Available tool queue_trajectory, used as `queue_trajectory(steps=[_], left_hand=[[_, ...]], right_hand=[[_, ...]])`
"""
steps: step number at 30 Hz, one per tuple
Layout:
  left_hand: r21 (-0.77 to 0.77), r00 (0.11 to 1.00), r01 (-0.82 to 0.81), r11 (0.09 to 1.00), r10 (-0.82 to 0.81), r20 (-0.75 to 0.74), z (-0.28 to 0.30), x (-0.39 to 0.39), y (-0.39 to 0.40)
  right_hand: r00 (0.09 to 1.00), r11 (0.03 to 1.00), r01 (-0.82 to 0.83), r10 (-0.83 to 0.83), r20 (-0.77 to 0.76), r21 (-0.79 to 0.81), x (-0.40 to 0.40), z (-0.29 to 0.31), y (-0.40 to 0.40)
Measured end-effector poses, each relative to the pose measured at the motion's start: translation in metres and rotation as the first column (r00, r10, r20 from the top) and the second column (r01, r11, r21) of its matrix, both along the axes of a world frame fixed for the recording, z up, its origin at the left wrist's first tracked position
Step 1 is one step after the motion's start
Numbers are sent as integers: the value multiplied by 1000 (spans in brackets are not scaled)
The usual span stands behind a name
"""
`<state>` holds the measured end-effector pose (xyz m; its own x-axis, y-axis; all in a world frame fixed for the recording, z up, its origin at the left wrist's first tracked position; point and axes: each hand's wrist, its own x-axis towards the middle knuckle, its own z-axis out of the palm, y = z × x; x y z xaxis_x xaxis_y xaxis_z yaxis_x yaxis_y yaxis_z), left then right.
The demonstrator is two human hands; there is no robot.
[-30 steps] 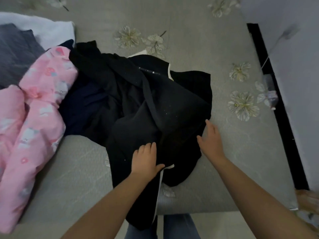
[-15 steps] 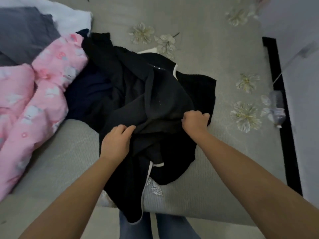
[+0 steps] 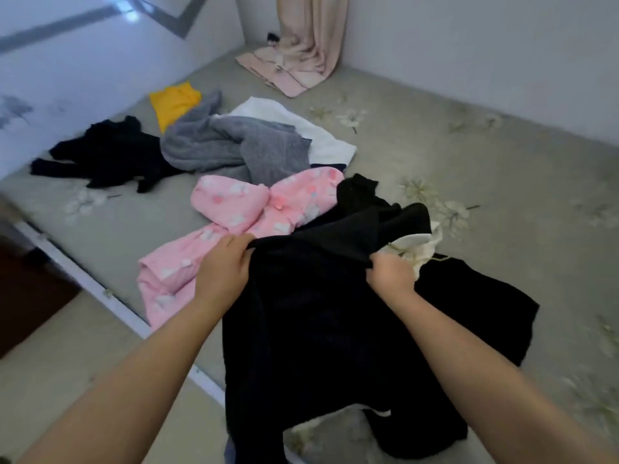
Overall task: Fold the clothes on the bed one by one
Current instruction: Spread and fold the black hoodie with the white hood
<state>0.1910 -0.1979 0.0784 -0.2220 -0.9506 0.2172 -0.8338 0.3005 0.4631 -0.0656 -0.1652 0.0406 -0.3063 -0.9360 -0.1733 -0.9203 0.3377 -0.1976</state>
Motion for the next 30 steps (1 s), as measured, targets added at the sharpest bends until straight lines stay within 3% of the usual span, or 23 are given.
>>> queue_trajectory(steps=[4,7,10,12,15,17,20,23,26,30], left_hand=[[8,979,-203,979,203,-32,11,76,-43],[69,957,-283,957,277,81,6,127,-79],[212,910,-329,920,249,333,-15,167,-105],[298,835,-351,888,153,529,-34,183,-113],[387,796,-306,870,12,605,-67,188,-126],[413,820,-204,888,-76,568,-85,176,-135],[406,860,-21,914,-191,473,-114,145,-151],[275,855,183,944,-291,429,-128,106,-163],[99,860,336,936,-349,372,-145,70,-173],[182,843,268,946,-322,431,-165,34,-203]], right_hand=[[992,963,14,20,122,-270,58,51,-74],[960,912,-122,209,187,-393,119,74,-133],[871,908,-347,406,278,-236,171,58,-174],[831,899,-420,435,347,-122,189,31,-184],[853,904,-426,386,351,43,190,-15,-178],[897,920,-367,312,313,136,176,-43,-166],[974,945,-226,211,87,235,141,-82,-143],[995,955,-16,44,-87,296,110,-109,-126],[984,958,168,-148,-99,234,86,-126,-125],[968,958,249,-251,0,141,62,-136,-142]])
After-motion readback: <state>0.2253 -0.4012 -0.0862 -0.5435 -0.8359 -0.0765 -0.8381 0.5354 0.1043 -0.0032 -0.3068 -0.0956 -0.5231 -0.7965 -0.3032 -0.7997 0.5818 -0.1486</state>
